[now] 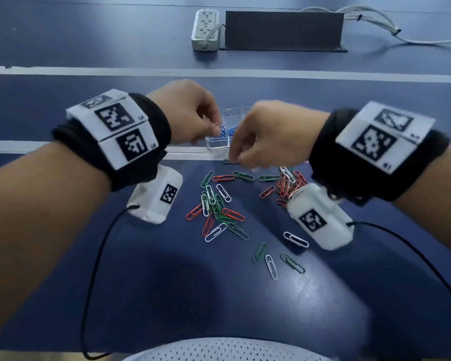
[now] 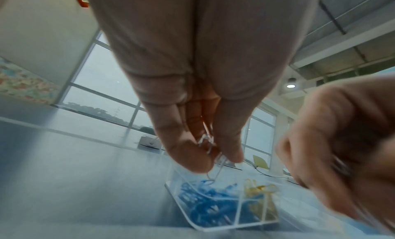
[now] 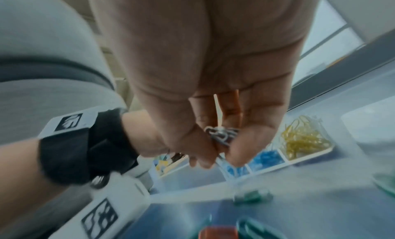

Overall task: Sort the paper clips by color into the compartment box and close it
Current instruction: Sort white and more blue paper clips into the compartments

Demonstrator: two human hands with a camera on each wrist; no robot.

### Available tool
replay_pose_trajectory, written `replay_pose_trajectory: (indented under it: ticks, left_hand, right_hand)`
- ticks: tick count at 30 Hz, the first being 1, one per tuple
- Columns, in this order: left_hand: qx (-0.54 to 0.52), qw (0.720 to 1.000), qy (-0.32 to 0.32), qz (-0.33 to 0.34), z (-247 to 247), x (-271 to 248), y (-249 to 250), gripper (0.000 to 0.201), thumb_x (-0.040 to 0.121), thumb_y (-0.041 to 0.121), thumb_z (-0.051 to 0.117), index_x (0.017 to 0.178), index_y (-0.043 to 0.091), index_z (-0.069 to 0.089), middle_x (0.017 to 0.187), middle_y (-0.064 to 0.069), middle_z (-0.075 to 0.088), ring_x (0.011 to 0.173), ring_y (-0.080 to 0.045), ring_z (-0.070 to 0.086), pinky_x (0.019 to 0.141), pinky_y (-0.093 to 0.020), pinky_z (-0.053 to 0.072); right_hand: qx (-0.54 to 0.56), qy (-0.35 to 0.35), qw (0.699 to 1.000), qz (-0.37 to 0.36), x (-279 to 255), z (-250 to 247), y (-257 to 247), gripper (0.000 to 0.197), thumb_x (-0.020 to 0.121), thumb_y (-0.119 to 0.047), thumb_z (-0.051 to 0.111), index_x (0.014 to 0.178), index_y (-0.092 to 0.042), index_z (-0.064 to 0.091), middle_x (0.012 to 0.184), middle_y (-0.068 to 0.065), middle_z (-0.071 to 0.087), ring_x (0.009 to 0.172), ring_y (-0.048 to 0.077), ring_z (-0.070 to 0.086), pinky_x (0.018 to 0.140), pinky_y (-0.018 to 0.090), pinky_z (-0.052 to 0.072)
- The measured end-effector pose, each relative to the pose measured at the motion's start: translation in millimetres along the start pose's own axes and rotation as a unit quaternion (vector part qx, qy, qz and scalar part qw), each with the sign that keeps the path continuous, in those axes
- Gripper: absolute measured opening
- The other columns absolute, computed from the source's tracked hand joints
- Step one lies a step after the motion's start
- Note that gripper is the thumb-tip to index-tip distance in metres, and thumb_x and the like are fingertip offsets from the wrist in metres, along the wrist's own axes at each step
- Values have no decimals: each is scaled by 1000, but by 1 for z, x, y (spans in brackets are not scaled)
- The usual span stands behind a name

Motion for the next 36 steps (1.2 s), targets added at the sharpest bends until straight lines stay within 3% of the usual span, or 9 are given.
replay_pose_trajectory:
  ticks: [6,10,13,17,20,25,29,32,36]
  left_hand:
    - [-33,996,59,-62,-8,31,-6,23,83,20,67,62,21,57,62,1,62,50,-7,58,70,-26,52]
    - [-4,995,55,-83,-10,34,-5,19,83,25,66,64,23,61,57,5,61,36,1,53,48,-15,45]
    - [-8,995,41,-88,-10,30,-2,8,83,26,66,76,23,68,62,4,63,52,-5,58,61,-20,48]
    - [-43,994,31,-93,-13,26,0,6,83,24,66,88,22,69,70,2,67,65,-9,62,84,-28,52]
    - [-74,992,27,-99,-13,26,0,17,85,17,64,102,14,68,84,-8,71,70,-14,65,91,-34,53]
    - [-189,975,19,-116,-13,22,5,32,91,-1,49,121,11,50,94,-20,63,77,-26,60,77,-37,57]
    - [-204,971,37,-118,-14,20,9,43,93,-1,44,134,14,40,100,-19,61,90,-30,63,82,-42,56]
    - [-231,964,36,-129,-15,18,8,37,94,3,43,130,14,42,96,-15,61,86,-24,62,88,-43,54]
    - [-156,980,48,-113,-13,16,1,41,92,5,48,130,19,45,109,-13,66,97,-26,65,82,-44,57]
  right_hand:
    - [195,123,970,80,50,-29,8,14,80,-12,61,86,-10,74,71,10,68,59,15,63,67,24,59]
    - [202,147,961,121,75,-32,13,18,79,-9,61,92,-6,74,83,13,74,75,21,73,79,36,60]
    - [160,138,967,143,87,-31,15,19,72,-8,67,89,-8,75,85,13,75,83,24,73,82,42,59]
    - [151,119,971,144,90,-26,15,22,73,-10,66,93,-10,75,87,11,76,85,22,73,84,40,58]
    - [175,122,967,141,89,-26,16,24,74,-10,63,95,-8,73,83,9,75,79,20,73,80,39,60]
    - [261,107,951,127,88,-29,14,27,83,-13,58,109,-6,63,84,4,64,69,16,67,63,26,59]
    - [256,107,953,121,88,-28,10,32,85,-14,53,115,-7,61,86,4,63,74,20,67,72,32,60]
    - [251,107,955,119,85,-28,9,34,85,-12,53,118,-8,59,95,6,63,75,19,66,70,30,59]
    - [227,113,959,124,73,-29,9,32,86,-10,51,116,-9,62,101,7,68,75,18,67,71,29,59]
Point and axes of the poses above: each hand's wrist, its own x-axis towards the middle knuckle, its own z-axis out of the palm, y = z × x, the point moved 3 cm from there along x, towards the middle knuckle
